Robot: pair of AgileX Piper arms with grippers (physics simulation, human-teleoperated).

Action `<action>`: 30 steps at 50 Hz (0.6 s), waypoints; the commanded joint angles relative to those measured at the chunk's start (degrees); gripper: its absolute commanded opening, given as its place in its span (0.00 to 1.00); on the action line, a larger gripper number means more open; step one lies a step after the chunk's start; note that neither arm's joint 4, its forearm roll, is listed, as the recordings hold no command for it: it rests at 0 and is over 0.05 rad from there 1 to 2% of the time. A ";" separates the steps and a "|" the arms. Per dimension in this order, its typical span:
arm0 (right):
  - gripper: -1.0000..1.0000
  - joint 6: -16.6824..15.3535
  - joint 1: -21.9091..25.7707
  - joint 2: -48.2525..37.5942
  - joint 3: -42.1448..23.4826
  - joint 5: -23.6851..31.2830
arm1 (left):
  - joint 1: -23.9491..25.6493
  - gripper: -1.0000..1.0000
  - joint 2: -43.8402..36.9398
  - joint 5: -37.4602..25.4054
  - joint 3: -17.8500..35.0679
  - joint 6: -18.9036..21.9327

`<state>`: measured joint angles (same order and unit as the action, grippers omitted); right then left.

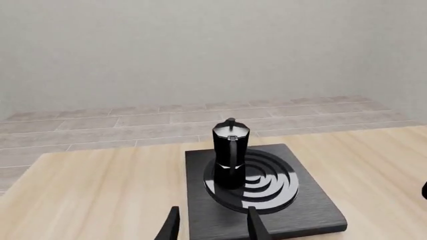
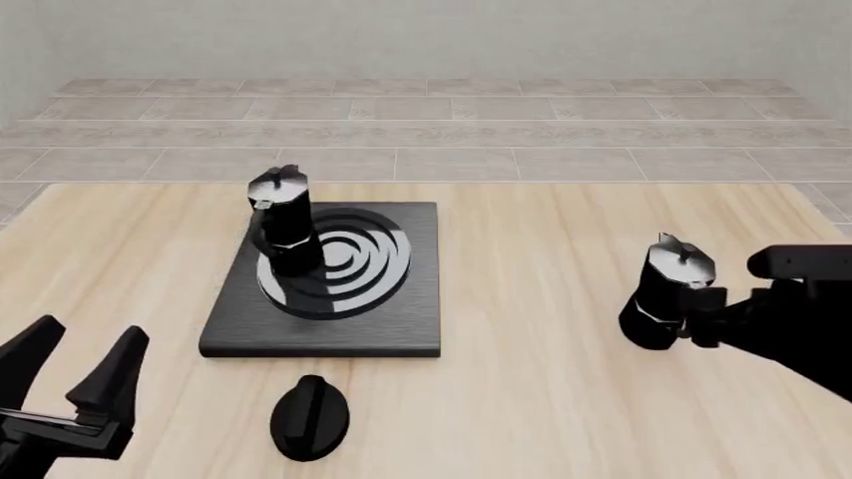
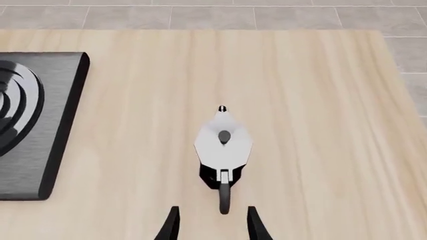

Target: Put both moka pots on the stove.

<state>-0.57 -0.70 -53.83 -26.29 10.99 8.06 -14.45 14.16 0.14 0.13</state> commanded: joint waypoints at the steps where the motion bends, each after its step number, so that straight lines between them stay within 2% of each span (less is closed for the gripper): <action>1: 1.00 -1.11 -0.56 -4.34 1.12 -4.14 | 0.00 1.00 0.75 -0.64 -0.13 0.00; 30: 1.00 -1.37 -0.87 -15.43 3.40 -14.78 | 0.00 1.00 -0.13 0.23 -0.14 0.01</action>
<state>-1.85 -1.35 -65.09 -23.43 -0.26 8.06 -14.55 14.33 0.05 0.14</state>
